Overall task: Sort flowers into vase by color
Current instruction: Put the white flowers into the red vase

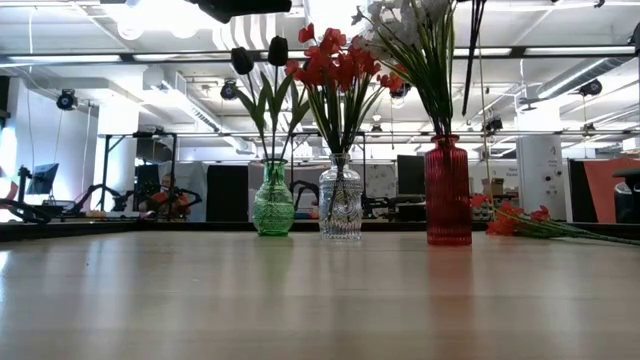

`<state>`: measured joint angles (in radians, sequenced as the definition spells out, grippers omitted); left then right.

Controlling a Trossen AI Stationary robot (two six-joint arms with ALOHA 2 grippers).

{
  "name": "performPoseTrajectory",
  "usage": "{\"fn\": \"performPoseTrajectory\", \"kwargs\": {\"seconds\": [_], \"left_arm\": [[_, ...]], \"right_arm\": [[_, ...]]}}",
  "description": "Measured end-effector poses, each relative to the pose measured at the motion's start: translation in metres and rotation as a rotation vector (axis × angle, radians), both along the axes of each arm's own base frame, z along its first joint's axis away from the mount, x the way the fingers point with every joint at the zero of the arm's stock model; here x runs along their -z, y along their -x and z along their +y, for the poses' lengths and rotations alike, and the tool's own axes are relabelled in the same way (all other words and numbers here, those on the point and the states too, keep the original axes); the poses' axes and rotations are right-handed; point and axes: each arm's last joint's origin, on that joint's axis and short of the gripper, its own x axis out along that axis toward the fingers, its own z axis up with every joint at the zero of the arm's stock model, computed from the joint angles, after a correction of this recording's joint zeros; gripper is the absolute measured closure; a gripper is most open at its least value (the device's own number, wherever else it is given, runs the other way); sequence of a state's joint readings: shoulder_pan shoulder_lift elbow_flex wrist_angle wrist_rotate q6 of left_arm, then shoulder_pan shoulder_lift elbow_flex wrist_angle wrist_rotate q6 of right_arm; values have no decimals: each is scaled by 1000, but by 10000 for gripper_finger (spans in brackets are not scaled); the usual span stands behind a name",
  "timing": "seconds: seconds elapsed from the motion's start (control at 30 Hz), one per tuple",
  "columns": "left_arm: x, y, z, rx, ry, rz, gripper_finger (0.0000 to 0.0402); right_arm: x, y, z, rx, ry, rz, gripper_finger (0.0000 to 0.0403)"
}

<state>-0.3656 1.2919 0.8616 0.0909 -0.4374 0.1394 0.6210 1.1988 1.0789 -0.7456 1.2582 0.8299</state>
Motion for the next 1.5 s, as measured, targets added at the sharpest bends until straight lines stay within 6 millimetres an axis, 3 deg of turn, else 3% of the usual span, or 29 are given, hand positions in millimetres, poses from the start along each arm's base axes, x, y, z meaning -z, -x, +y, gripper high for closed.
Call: {"fn": "performPoseTrajectory", "kwargs": {"seconds": [0.33,0.67,1.5], "left_arm": [[-1,0,0,0,2,-5,182],[0,0,0,-1,1,-5,182],[-1,-1,0,0,4,-13,182]], "right_arm": [[-1,0,0,29,23,-33,385],[18,-3,1,65,49,-50,385],[29,-6,3,106,85,-89,385]]}}
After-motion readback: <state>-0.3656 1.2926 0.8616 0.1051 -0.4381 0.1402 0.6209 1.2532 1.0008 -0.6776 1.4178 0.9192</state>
